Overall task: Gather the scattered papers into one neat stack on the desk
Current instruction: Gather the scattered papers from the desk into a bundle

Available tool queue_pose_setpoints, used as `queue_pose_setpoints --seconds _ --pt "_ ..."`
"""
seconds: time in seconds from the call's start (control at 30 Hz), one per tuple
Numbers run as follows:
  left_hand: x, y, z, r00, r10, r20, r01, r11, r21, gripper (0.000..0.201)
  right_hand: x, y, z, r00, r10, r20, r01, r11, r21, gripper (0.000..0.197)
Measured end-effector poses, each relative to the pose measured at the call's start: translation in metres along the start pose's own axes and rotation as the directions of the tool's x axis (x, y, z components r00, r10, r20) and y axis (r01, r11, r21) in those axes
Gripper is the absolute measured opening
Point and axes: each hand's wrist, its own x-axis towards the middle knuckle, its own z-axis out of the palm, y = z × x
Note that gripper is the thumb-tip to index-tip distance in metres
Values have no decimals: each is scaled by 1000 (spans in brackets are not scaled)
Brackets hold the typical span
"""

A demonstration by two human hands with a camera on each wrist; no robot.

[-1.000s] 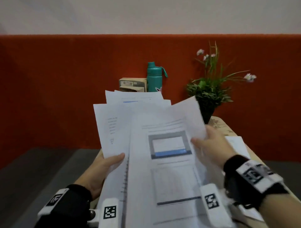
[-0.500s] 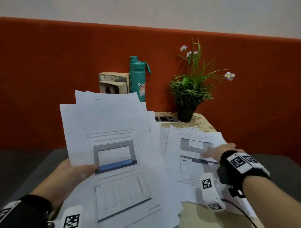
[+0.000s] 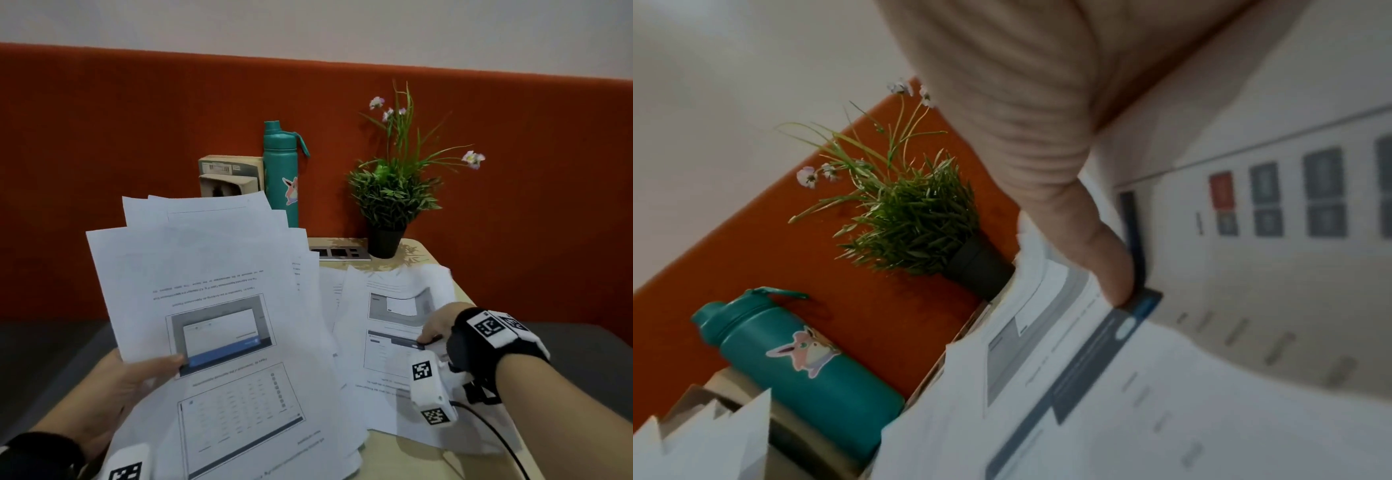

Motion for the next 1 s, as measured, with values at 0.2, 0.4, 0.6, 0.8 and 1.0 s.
queue_pose_setpoints --seconds 0.2,0.4,0.6,0.8,1.0 --pt "-1 3 3 999 -41 14 42 999 -24 62 2 11 2 996 -86 -28 84 994 -69 39" --pt "-1 6 5 999 -49 -18 48 999 -25 56 -3 26 -4 983 -70 -167 103 974 200 45" --pt "-3 7 13 999 7 -43 -5 999 41 21 -10 46 -23 941 20 -339 160 854 495 44" --pt "3 4 15 999 27 -21 -27 1000 11 24 -56 79 -72 864 -107 -492 436 648 625 23" --pt "15 1 19 999 20 37 -18 998 -63 60 -88 69 -86 872 -322 -368 453 246 857 14"
